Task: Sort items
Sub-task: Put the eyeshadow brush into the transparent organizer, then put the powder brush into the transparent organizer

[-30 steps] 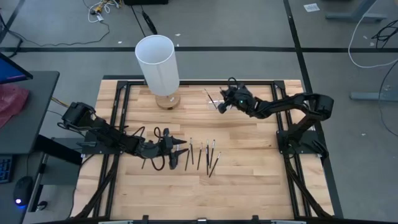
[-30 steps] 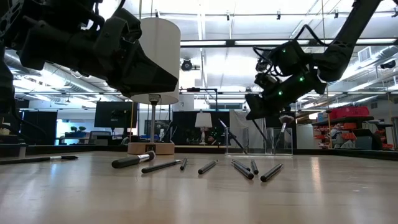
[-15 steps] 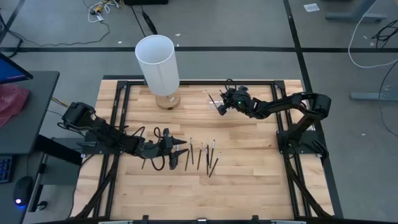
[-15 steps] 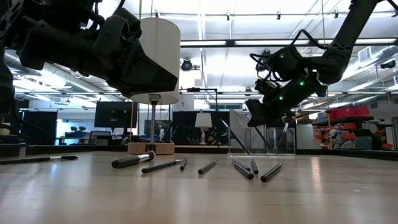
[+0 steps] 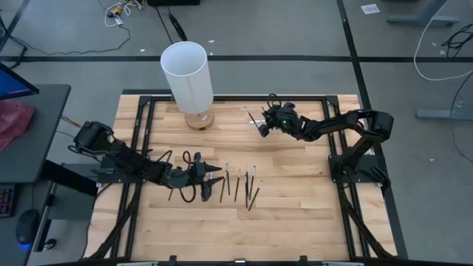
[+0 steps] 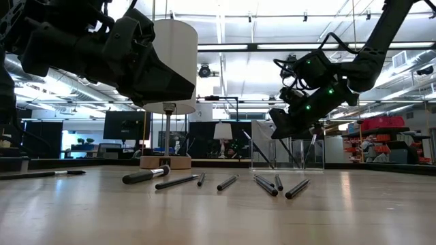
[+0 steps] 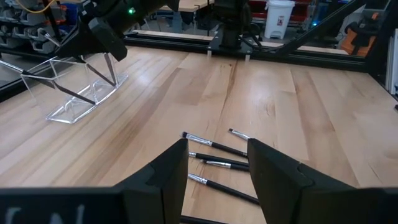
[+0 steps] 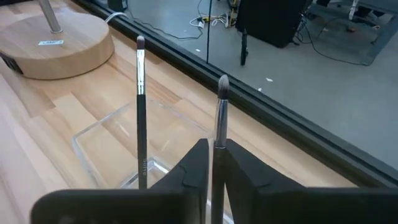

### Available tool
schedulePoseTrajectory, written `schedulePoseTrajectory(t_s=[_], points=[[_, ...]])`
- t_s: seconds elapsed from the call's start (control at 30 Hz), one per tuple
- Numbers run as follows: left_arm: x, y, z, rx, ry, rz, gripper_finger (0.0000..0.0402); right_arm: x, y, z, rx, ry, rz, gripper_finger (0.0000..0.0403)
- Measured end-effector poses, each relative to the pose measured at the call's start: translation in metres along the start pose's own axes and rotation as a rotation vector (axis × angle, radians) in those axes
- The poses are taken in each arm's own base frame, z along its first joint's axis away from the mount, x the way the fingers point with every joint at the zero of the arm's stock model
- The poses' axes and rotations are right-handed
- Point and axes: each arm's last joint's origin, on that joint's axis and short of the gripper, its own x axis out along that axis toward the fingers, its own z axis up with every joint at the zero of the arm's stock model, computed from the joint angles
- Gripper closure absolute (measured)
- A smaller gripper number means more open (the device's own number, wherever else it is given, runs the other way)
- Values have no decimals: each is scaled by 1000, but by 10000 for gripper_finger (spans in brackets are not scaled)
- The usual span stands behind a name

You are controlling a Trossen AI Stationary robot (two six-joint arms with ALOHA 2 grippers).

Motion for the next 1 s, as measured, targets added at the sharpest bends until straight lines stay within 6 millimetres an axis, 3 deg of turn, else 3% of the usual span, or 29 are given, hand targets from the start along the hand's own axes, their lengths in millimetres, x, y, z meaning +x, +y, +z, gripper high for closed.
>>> schedulePoseTrajectory(t_s=[0.57, 0.8, 1.0], points=[[0, 0, 0, 0, 0, 0, 232, -5, -2, 8, -43, -36, -38, 269], [0, 0, 0, -2, 0, 1, 232, -37, 11, 37, -24, -176, 45, 268], [0, 0, 0, -21, 0, 3, 232, -81, 57, 46, -58, -266, 263, 283]])
